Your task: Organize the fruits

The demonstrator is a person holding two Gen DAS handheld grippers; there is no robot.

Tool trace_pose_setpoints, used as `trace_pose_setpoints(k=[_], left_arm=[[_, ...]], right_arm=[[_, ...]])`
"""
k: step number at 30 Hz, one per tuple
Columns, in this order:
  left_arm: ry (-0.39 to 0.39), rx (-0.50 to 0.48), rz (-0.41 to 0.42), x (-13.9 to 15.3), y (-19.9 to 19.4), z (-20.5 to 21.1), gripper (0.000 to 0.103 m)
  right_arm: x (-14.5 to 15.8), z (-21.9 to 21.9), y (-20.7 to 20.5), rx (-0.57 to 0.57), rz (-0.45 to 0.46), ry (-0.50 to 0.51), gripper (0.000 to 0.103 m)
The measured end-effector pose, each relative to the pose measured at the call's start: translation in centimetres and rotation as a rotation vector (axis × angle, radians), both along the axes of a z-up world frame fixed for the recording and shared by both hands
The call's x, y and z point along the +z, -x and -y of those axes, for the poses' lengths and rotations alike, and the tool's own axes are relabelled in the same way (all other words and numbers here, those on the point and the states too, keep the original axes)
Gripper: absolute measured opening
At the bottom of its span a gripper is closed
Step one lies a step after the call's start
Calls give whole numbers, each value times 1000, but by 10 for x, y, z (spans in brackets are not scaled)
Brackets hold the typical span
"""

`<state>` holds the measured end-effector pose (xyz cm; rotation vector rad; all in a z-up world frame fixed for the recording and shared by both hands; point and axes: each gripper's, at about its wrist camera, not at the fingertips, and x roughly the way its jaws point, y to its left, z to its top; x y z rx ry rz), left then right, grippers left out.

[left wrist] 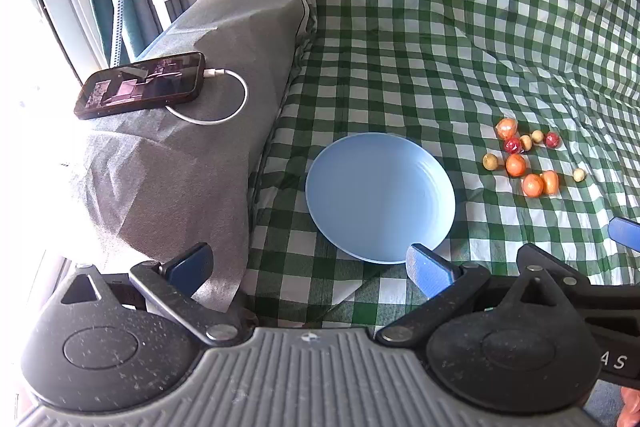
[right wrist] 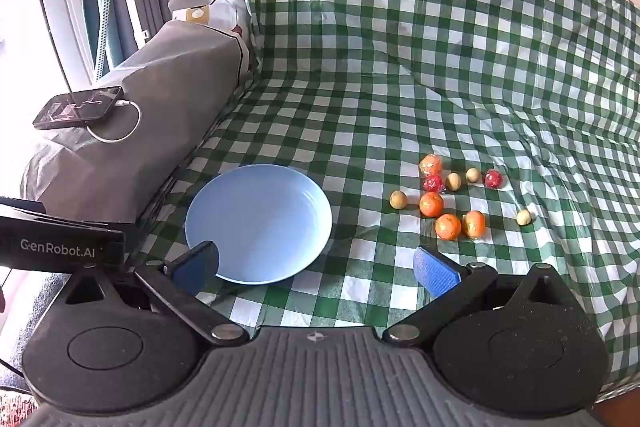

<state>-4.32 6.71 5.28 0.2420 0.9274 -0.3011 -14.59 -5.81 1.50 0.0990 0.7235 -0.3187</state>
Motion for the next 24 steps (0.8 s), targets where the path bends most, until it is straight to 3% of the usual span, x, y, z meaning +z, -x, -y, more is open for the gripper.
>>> trace_pose_setpoints(k=[24], left_arm=[[-4,17,-12,1,-3,-6,103]], right_arm=[[-7,-5,-2,7,-8,-15,103]])
